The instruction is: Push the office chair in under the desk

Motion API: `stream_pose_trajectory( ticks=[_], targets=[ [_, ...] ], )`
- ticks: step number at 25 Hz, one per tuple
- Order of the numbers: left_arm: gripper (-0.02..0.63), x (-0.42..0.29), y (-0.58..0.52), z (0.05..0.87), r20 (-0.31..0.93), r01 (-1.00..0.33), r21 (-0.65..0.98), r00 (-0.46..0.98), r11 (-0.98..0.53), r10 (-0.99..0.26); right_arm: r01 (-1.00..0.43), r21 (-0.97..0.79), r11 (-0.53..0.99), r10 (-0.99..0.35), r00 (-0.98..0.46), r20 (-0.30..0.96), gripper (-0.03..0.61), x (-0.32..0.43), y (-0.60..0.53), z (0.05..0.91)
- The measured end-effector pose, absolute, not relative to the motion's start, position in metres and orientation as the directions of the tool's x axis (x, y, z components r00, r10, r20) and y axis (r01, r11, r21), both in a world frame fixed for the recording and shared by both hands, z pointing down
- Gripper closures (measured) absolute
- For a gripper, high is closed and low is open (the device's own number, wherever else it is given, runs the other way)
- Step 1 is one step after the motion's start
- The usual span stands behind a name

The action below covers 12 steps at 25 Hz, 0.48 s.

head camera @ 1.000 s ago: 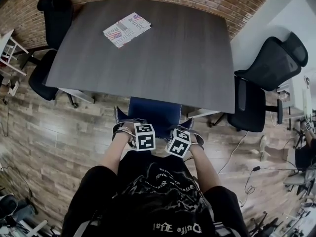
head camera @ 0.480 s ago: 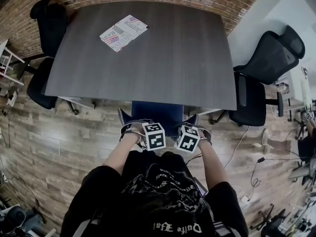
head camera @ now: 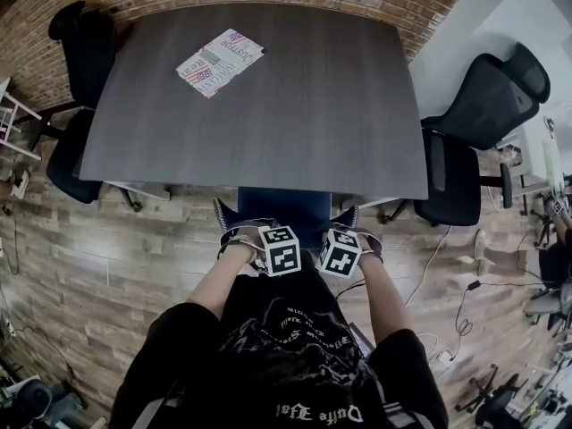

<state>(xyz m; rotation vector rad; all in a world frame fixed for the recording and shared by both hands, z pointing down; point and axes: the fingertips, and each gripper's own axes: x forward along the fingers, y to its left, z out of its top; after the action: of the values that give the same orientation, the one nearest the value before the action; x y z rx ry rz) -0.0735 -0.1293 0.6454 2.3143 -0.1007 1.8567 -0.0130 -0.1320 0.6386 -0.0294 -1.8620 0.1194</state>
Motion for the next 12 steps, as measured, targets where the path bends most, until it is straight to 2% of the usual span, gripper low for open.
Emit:
stream_pose_trajectory(
  ticks=[12],
  targets=[
    [0.491, -0.0772, -0.1392, 0.6461, 0.973, -0.160, 0.093, 0.225, -0.983, 0.055, -0.040, -0.092, 0.995, 0.077, -0.291, 0.954, 0.479, -0.0167, -0.1417, 0.6395]
  ],
)
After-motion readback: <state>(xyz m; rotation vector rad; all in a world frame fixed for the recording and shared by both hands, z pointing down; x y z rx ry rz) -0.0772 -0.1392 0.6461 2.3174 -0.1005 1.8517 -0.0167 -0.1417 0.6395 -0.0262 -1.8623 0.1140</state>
